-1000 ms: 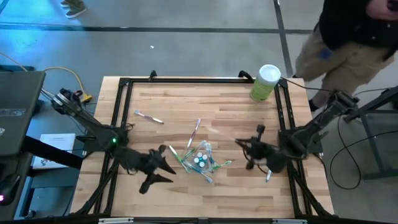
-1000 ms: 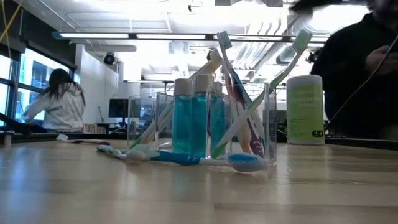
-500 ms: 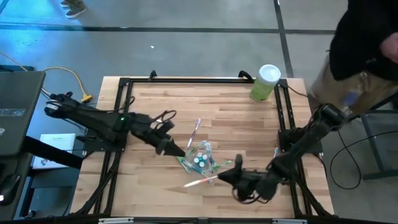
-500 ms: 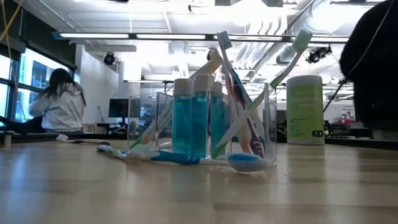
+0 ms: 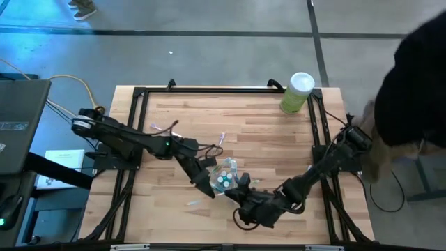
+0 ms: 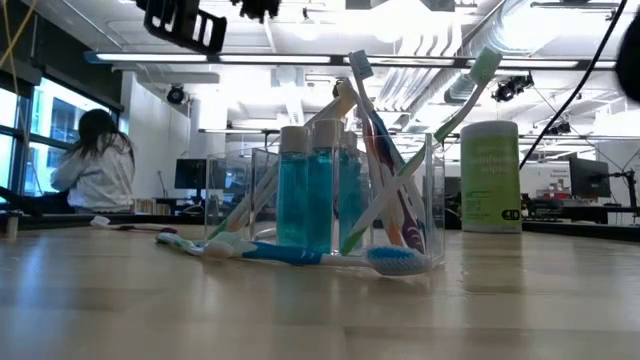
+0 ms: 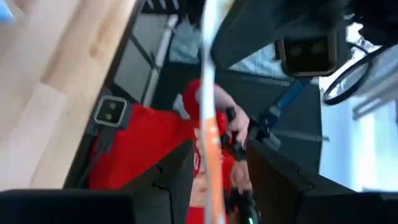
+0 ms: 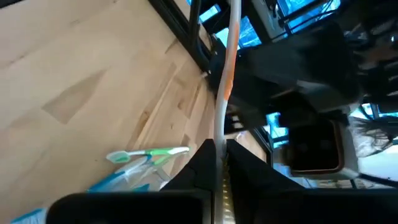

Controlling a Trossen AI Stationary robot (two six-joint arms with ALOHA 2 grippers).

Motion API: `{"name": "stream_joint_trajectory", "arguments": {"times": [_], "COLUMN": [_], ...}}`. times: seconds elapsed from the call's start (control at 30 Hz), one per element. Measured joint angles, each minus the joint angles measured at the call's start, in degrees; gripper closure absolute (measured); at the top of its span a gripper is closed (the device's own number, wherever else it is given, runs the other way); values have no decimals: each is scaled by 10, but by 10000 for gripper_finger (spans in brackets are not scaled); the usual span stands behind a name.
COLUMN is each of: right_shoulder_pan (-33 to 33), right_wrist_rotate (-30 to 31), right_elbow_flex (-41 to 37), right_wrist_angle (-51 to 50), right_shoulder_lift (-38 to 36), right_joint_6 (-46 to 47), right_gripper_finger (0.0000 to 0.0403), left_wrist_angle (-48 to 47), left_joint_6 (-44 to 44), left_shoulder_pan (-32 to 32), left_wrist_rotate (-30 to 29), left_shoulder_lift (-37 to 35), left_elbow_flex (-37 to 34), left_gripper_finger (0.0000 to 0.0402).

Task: Pick & Place toothbrushing station
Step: Put the orange toothbrush into the transparent organizer

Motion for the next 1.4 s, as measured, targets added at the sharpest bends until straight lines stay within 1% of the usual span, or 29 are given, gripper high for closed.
{"name": "stream_joint_trajectory", "arguments": {"times": [0.07,0.17,0.37,0.47,0.6,0.77,0.8,0.87,0.97,1.07,1.17,1.27,1.4], "right_shoulder_pan": [-6,-13,-17,-17,-17,-17,-17,-17,-17,-16,-6,16,49], "right_wrist_rotate": [0,-3,-4,-5,-16,-13,-13,-13,-14,16,89,166,237], "right_elbow_flex": [1,1,1,1,1,1,1,1,1,1,0,0,0], "right_wrist_angle": [-4,-14,-35,-36,-43,-51,-52,-53,-54,-48,-46,-25,38], "right_shoulder_lift": [0,0,0,0,0,-1,-2,-2,-1,-1,0,0,0], "right_joint_6": [0,0,17,15,15,20,23,29,32,57,80,69,39], "right_gripper_finger": [391,392,392,392,392,391,388,378,352,321,286,250,213], "left_wrist_angle": [38,65,64,62,38,25,20,7,-3,0,3,6,-5], "left_joint_6": [-10,-17,-4,8,33,69,77,94,122,148,175,208,256], "left_shoulder_pan": [0,0,0,0,1,3,3,3,3,3,3,2,2], "left_wrist_rotate": [20,40,37,37,31,23,20,12,6,-7,-10,-17,-31], "left_shoulder_lift": [19,38,42,42,42,42,42,42,42,42,41,40,36], "left_elbow_flex": [0,0,0,0,0,-1,-1,-1,-1,0,0,2,1], "left_gripper_finger": [258,258,259,267,304,378,386,389,393,394,394,395,395]}}
